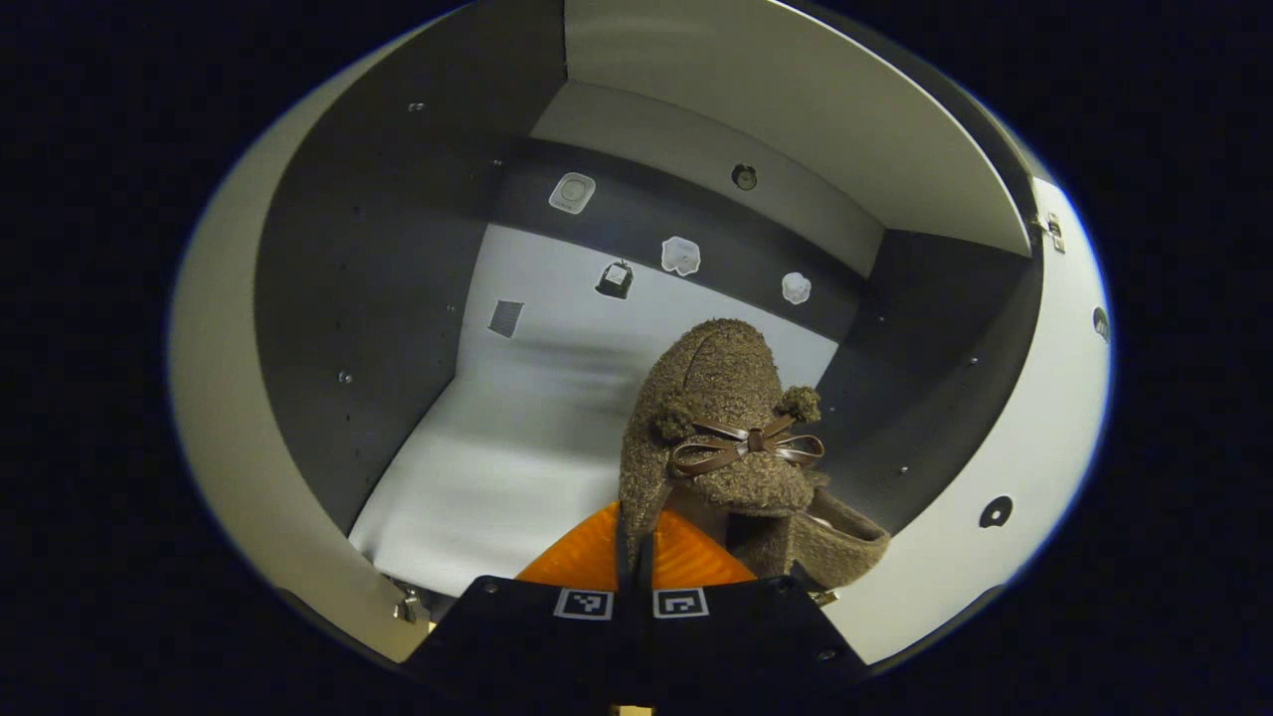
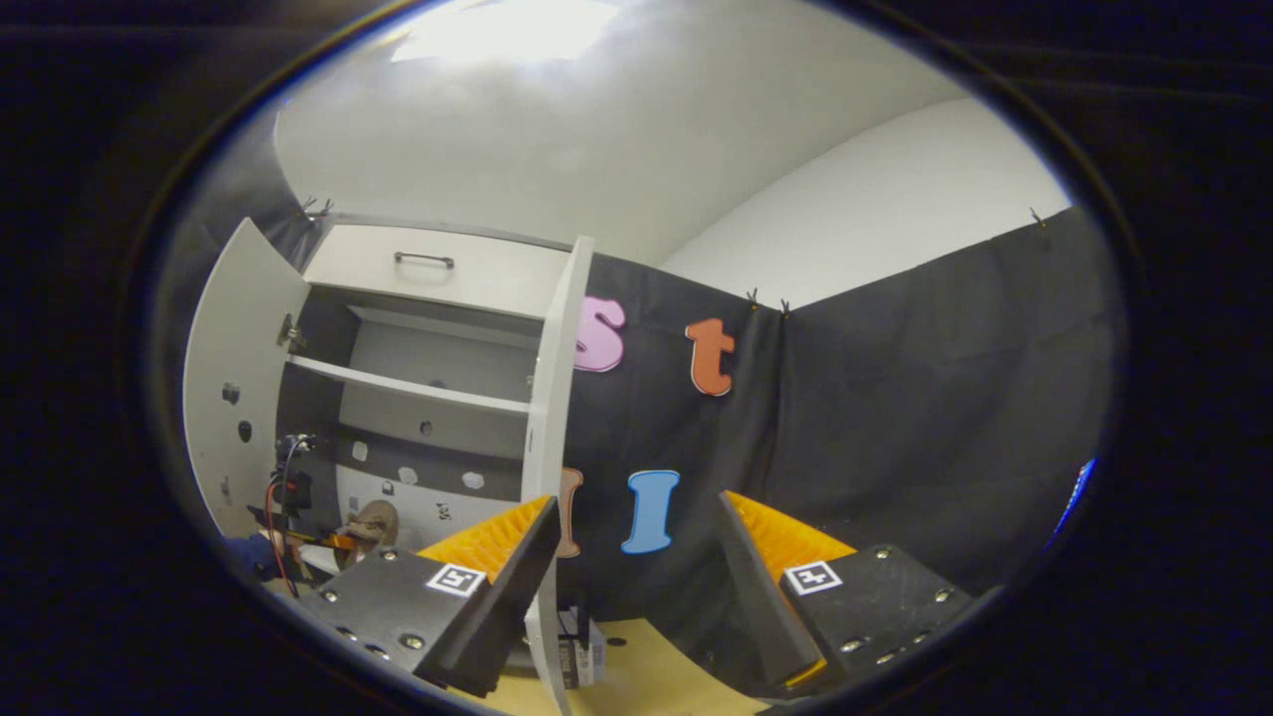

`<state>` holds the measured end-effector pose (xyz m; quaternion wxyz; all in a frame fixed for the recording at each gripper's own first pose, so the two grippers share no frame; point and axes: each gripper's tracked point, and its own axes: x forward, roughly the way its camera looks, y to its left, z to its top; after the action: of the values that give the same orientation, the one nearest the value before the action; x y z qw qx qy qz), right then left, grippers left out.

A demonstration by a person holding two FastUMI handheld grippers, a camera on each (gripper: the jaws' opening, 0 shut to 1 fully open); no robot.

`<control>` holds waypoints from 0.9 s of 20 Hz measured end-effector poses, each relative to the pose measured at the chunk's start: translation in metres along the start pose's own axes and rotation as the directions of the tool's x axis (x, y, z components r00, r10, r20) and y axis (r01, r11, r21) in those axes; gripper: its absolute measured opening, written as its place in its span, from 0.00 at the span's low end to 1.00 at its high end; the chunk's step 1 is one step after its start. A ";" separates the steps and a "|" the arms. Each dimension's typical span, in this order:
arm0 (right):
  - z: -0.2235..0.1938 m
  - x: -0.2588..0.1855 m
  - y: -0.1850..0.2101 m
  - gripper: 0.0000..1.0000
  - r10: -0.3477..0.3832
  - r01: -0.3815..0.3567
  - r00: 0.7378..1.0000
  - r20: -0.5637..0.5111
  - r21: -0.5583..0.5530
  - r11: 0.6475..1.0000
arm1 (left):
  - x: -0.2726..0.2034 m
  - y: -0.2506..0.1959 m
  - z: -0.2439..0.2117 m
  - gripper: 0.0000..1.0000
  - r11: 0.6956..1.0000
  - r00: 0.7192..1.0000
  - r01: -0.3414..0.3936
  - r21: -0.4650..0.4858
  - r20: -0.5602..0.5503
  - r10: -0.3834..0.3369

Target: Grab one shoe with the right hand and put it into the shoe cabinet, grab the other shoe with the left hand and put it into the shoe cabinet; then close the right door with the right hand and the left door with the left hand.

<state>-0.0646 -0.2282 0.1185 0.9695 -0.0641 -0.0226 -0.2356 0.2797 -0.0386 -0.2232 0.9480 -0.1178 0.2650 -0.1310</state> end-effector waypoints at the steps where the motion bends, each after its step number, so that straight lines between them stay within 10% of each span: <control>1: -0.006 0.002 -0.003 0.94 -0.011 0.011 1.000 -0.004 0.002 1.000 | 0.003 0.002 -0.004 0.00 1.000 1.000 -0.012 0.004 -0.012 0.012; 18: -0.035 0.018 -0.038 0.94 -0.092 0.089 0.994 -0.055 -0.042 0.995 | 0.061 0.027 -0.011 0.00 0.989 0.992 -0.121 0.088 -0.037 0.124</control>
<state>-0.0661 -0.2746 0.0892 0.9566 -0.0756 0.0070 -0.2814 0.3290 -0.0343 -0.2689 0.9526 -0.0580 0.2859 -0.0863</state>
